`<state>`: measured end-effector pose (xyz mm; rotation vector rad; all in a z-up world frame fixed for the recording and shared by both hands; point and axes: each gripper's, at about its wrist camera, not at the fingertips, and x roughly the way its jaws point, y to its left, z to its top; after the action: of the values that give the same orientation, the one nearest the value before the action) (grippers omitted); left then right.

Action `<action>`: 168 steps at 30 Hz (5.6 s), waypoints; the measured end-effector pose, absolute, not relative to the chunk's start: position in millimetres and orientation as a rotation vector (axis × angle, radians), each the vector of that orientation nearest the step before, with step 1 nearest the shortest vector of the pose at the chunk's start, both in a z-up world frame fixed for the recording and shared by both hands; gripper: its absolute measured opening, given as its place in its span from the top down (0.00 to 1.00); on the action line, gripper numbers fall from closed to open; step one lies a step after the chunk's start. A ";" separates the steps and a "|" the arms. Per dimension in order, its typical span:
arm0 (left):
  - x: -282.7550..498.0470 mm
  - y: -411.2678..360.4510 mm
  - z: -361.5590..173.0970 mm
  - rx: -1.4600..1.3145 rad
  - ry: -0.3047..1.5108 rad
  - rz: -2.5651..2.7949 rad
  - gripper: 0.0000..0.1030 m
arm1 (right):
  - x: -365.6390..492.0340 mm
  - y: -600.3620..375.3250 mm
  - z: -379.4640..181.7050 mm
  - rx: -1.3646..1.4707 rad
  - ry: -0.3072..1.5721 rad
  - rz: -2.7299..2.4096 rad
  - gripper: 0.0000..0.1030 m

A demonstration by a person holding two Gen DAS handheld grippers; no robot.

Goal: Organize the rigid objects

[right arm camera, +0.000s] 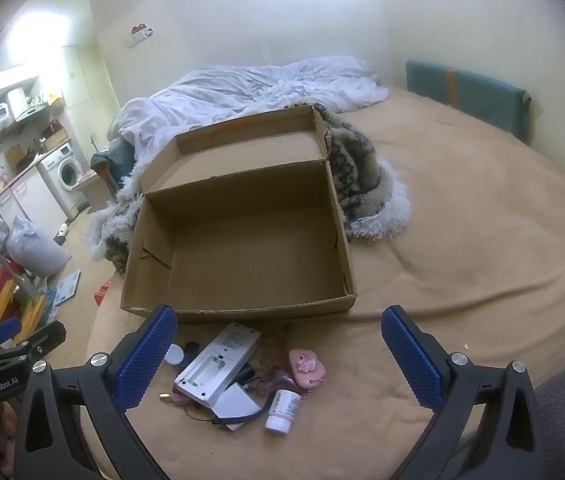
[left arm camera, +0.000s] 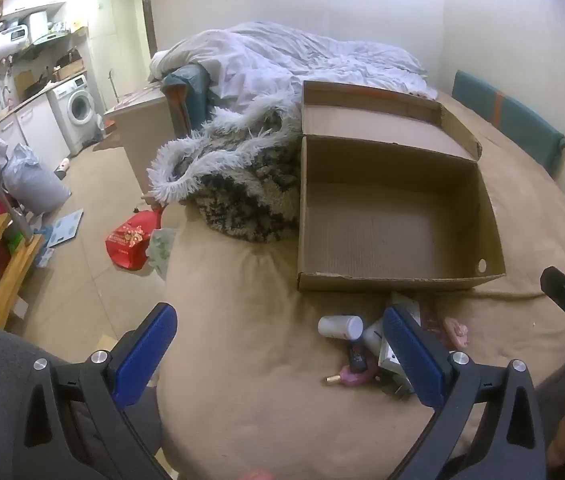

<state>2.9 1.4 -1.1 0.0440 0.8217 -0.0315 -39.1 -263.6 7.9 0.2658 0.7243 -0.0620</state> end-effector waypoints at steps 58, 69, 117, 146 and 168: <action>-4.7 -10.4 0.2 0.077 0.805 -0.036 0.00 | -38.9 -264.3 7.9 0.262 0.723 -0.063 0.00; -4.7 -10.3 0.1 0.076 0.806 -0.035 0.00 | -39.1 -264.6 8.0 0.262 0.723 -0.063 0.00; 131.4 -34.1 -164.8 -0.124 1.497 -0.211 0.54 | 25.5 -291.6 -101.8 0.576 1.274 0.026 0.00; 117.3 3.9 -145.6 -0.132 1.437 -0.087 0.77 | 69.9 -311.6 -157.8 0.529 1.410 -0.028 0.65; 101.2 18.1 -124.6 -0.097 1.350 -0.015 0.77 | 19.8 -304.3 -56.0 0.490 1.087 0.070 0.65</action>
<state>101.2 18.1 -124.6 -0.0970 1.3499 -0.0153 19.8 -304.3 -56.0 0.4902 1.0867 0.0699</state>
